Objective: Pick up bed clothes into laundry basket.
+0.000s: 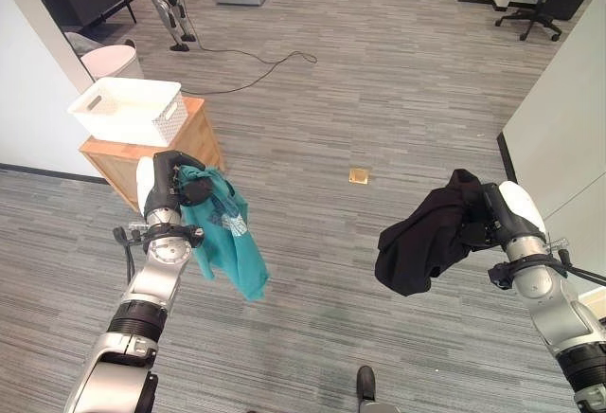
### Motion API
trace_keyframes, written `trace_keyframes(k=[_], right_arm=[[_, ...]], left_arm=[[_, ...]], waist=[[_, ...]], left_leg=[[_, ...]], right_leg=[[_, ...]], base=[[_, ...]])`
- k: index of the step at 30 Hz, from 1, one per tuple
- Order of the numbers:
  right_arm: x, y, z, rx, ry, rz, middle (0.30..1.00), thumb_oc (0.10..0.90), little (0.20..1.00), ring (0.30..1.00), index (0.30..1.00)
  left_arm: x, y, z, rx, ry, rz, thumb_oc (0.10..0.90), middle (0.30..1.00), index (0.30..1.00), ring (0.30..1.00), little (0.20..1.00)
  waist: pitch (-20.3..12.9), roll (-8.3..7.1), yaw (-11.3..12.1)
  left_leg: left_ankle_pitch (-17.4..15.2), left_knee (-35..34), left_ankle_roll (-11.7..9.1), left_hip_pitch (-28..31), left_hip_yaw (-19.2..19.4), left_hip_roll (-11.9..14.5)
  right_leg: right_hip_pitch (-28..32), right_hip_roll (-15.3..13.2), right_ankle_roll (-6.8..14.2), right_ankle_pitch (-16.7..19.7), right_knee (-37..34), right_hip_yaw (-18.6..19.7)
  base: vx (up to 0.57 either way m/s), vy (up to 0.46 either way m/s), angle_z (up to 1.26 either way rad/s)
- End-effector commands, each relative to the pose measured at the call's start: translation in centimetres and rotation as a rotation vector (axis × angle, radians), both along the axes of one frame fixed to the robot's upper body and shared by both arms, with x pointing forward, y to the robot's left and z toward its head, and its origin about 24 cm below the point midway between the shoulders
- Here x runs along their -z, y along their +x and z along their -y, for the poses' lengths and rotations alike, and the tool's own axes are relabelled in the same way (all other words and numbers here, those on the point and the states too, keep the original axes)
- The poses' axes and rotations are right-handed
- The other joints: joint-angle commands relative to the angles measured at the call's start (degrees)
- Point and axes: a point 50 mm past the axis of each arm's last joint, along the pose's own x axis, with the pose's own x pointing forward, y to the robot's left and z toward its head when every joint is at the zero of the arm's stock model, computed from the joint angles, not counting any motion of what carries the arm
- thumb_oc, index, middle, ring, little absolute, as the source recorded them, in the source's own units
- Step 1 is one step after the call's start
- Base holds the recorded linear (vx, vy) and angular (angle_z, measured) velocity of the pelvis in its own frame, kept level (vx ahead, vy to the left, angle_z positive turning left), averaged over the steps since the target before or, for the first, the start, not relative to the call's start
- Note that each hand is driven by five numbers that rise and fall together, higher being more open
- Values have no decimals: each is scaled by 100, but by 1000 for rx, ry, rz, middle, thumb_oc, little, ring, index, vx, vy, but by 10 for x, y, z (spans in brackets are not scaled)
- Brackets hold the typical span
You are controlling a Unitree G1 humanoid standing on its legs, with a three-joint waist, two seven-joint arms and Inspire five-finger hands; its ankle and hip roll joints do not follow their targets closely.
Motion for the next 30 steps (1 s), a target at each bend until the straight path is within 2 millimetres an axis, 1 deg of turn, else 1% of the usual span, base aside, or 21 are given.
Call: trace_keyframes(k=[1,2,3,4,5,7,8,9,10,12,13,14,16,17,18,20,21,22,26,27,30], right_arm=[[119,-83,0,292,485,-115,300,400,300,300,300],[115,-79,0,284,475,-100,300,400,300,300,300],[108,-75,1,266,434,-80,300,400,300,300,300],[107,-75,1,267,434,-79,300,400,300,300,300],[100,-69,-1,241,414,-50,300,400,300,300,300],[85,-55,-6,189,316,-3,300,400,300,300,300],[75,-46,-11,154,286,28,300,400,300,300,300],[52,-26,-23,67,196,91,300,400,300,300,300],[51,-25,-24,65,196,92,300,400,300,300,300],[10,6,-55,-109,98,201,300,400,300,300,300],[9,6,-56,-111,98,203,300,400,300,300,300],[-12,17,-69,-186,26,260,300,400,300,300,300],[-27,22,-75,-217,3,308,300,400,300,300,300],[-33,24,-79,-227,-11,325,300,400,300,300,300],[-40,24,-84,-253,-12,354,300,400,300,300,300],[-40,24,-84,-253,-12,355,300,400,300,300,300],[-50,17,-81,-269,-18,406,300,400,300,300,300],[-50,17,-80,-268,-17,407,300,400,300,300,300],[-49,8,-79,-258,77,449,300,400,300,300,300],[-43,4,-79,-250,78,437,300,400,300,300,300],[-37,2,-78,-244,67,413,300,400,300,300,300]], left_arm=[[112,-66,-54,-112,-80,-374,400,300,300,300,300],[104,-58,-45,-77,-97,-329,400,300,300,300,300],[84,-45,-33,-23,-40,-256,400,300,300,300,300],[84,-45,-33,-23,-39,-256,400,300,300,300,300],[69,-37,-27,-15,63,-202,400,300,300,300,300],[47,-37,-26,-43,200,-103,400,300,300,300,300],[43,-41,-26,-55,230,-73,400,300,300,300,300],[33,-48,-29,-85,216,-1,400,300,300,300,300],[33,-48,-30,-88,216,0,400,300,300,300,300],[12,-52,-35,-116,213,111,400,300,300,300,300],[11,-52,-36,-118,213,113,400,300,300,300,300],[-8,-52,-34,-120,223,204,400,300,300,300,300],[-23,-53,-32,-125,211,286,400,300,300,300,300],[-30,-53,-31,-125,208,324,400,300,300,300,300],[-39,-55,-30,-123,217,369,400,300,300,300,300],[-40,-56,-30,-123,217,369,400,300,300,300,300],[-53,-60,-25,-92,343,415,400,300,300,300,300],[-53,-60,-24,-91,344,415,400,300,300,300,300],[-59,-58,-22,-54,447,409,400,300,300,300,300],[-61,-54,-15,-7,487,400,400,300,300,300,300],[-53,-54,-8,44,447,377,400,300,300,300,300]], waist=[[-314,-391,-469],[-299,-396,-529],[-339,-425,-557],[-343,-424,-555],[-377,-494,-518],[-421,-657,-249],[-465,-713,-200],[-538,-781,-63],[-541,-789,-70],[-574,-827,168],[-571,-837,157],[-537,-857,308],[-460,-867,368],[-415,-815,402],[-376,-762,422],[-393,-767,408],[-312,-663,234],[-317,-663,224],[-242,-695,-91],[-282,-711,-281],[-362,-669,-431]], left_leg=[[165,377,-465,-673,572,1437],[145,289,-320,-665,569,1278],[96,143,-111,-603,471,971],[114,139,-108,-617,469,972],[10,133,-56,-607,449,765],[-104,153,24,-571,445,513],[-155,154,64,-568,417,445],[-253,215,103,-527,470,362],[-227,226,111,-554,479,354],[-374,214,247,-454,397,148],[-343,219,255,-480,400,138],[-464,199,349,-397,242,5],[-482,230,423,-357,67,-97],[-521,215,434,-303,-12,-74],[-602,138,458,-198,-109,-64],[-566,140,462,-241,-121,-71],[-744,63,403,-4,-424,-95],[-714,60,397,-26,-437,-89],[-1003,2,156,337,-771,-119],[-1201,9,110,482,-968,-105],[-1498,321,114,682,-1108,-150]], right_leg=[[-310,-1665,803,-384,1430,-562],[-391,-1276,798,-661,1738,-356],[-439,-532,765,-1241,1979,-123],[-450,-528,762,-1222,1969,-124],[-250,-421,652,-1423,1651,-225],[87,-529,528,-1317,1130,-629],[115,-514,545,-1255,919,-558],[175,-611,644,-933,719,-488],[156,-616,639,-889,696,-477],[204,-773,692,-697,809,-523],[180,-782,684,-669,806,-517],[147,-928,728,-470,1352,-530],[-12,-1093,782,-3,1974,-485],[-86,-1112,786,44,2268,-481],[-277,-1031,722,-192,2548,-562],[-299,-1036,716,-155,2524,-575],[-859,-451,542,-992,2194,-564],[-857,-446,524,-961,2162,-586],[-1301,-319,523,-775,827,-908],[-1308,-264,509,-766,675,-706],[-1194,-249,345,-824,889,-399]], base=[[-46,371,29],[19,513,10],[13,513,-13],[47,431,-28],[-28,174,-10],[-49,186,-23],[-29,165,-50],[-30,114,-37],[-5,118,-2],[39,154,-14],[111,205,-13],[126,127,21],[169,126,36],[257,124,91],[208,93,104],[278,64,78],[416,54,66],[567,33,65],[480,-140,83],[481,-161,130],[473,-115,147]])
